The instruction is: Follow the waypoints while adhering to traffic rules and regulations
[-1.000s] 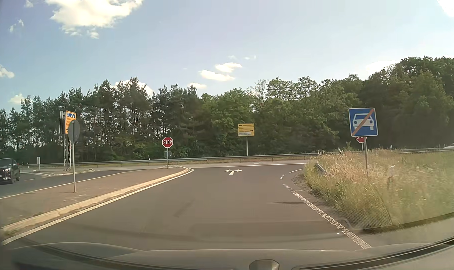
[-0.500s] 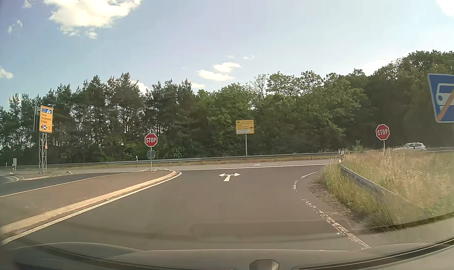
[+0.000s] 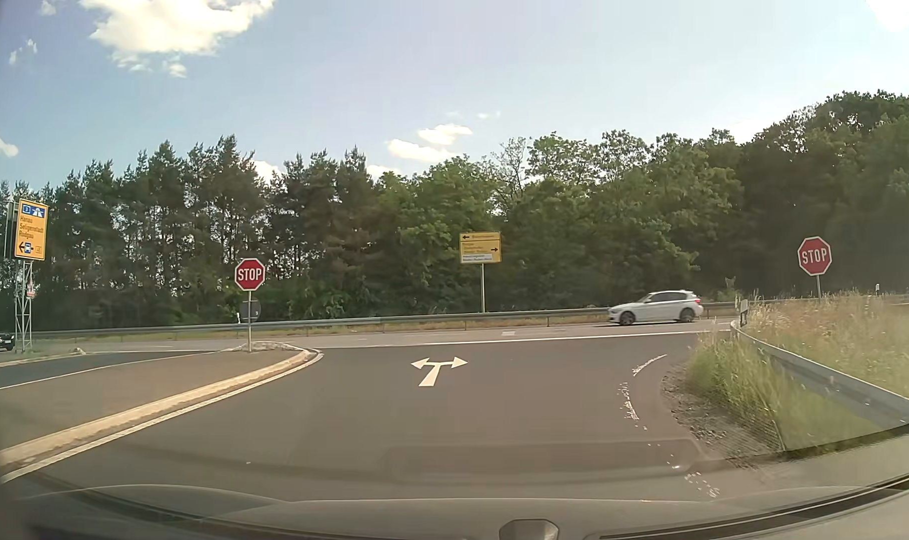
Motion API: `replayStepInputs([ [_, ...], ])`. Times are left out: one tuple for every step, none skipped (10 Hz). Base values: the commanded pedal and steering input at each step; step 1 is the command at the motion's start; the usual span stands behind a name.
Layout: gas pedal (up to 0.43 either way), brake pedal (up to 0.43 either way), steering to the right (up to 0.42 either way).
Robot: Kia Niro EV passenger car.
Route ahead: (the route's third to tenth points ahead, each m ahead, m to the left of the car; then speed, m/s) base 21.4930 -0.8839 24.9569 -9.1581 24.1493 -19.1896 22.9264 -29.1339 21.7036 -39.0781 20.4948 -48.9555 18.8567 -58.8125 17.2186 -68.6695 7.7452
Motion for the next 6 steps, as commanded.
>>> replayStepInputs([
  [0.000, 0.274, 0.053],
  [0.000, 0.274, 0.063],
  [0.000, 0.274, 0.072],
  [0.000, 0.274, 0.079],
  [0.000, 0.280, 0.089],
  [0.000, 0.287, 0.100],
])
